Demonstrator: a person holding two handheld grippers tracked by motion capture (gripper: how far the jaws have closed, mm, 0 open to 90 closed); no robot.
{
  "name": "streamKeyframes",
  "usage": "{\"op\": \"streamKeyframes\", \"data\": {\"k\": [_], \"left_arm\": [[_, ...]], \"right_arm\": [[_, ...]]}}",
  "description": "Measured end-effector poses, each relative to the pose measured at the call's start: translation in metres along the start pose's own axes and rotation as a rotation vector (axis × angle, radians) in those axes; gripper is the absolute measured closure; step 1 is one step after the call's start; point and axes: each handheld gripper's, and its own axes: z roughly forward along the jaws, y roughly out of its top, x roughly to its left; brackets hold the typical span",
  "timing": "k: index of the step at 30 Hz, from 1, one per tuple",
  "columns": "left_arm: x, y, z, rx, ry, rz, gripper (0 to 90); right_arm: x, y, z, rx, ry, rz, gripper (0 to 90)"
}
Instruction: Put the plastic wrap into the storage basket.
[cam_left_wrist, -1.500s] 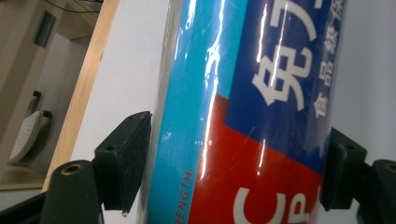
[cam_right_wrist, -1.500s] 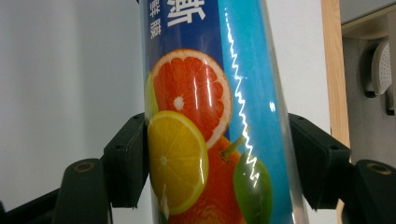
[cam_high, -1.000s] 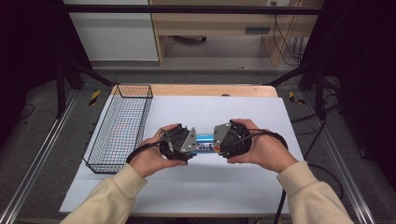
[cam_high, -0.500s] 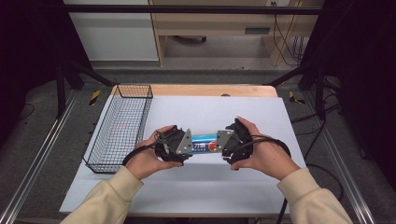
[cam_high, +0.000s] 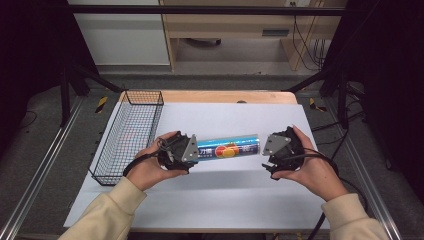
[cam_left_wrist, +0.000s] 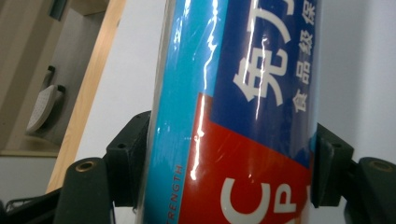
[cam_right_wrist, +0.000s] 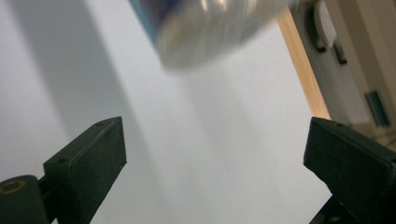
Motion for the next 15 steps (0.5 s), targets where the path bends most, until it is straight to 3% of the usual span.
{"op": "streamKeyframes", "data": {"k": [4, 7, 12, 15], "left_arm": [[0.011, -0.002, -0.008, 0.004, 0.038, -0.07, 29.5], [0.021, -0.002, -0.014, 0.009, 0.073, -0.107, 29.6], [0.034, 0.0, -0.026, 0.029, 0.119, -0.127, 29.7], [0.041, -0.002, -0.034, 0.04, 0.14, -0.137, 29.7]], "right_arm": [[0.005, -0.019, 0.015, -0.033, -0.062, 0.183, 7.8], [0.013, -0.028, 0.029, -0.072, -0.106, 0.291, 7.1], [0.025, -0.043, 0.051, -0.1, -0.187, 0.436, 7.2], [0.027, -0.055, 0.056, -0.129, -0.225, 0.556, 7.6]]}}
